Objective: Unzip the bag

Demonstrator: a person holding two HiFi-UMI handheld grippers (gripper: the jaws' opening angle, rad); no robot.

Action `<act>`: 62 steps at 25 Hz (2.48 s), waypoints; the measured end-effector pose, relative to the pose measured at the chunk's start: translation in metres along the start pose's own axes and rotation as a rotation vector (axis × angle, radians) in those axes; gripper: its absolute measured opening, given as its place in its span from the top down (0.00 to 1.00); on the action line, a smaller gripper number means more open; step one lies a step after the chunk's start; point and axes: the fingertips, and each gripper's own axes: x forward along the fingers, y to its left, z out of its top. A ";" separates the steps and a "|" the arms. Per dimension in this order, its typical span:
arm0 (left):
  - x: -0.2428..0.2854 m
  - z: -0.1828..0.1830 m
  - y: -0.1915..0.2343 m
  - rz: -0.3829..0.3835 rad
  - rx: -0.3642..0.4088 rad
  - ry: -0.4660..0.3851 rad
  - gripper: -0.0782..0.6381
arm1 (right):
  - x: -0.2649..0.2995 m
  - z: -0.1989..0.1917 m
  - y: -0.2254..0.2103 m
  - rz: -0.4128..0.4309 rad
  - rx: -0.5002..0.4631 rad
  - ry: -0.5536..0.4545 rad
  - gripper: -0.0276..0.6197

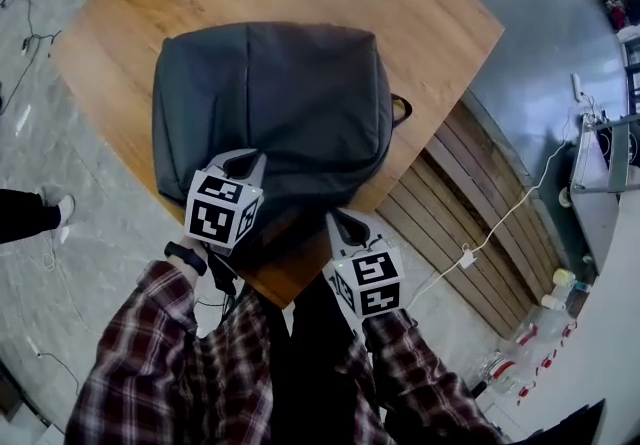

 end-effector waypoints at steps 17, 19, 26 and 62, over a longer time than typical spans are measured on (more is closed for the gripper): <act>-0.003 0.015 0.004 -0.104 -0.178 -0.069 0.88 | 0.047 0.021 0.101 0.250 -0.122 0.060 0.93; -0.011 0.020 0.006 -0.108 -0.179 -0.106 0.88 | 0.039 0.026 0.097 0.215 -0.108 0.046 0.93; -0.083 0.057 -0.009 -0.078 -0.268 -0.320 0.88 | 0.001 0.037 0.087 0.136 -0.139 0.052 0.93; -0.188 0.160 -0.079 0.093 -0.131 -0.576 0.88 | -0.118 0.219 0.052 0.105 -0.203 -0.506 0.94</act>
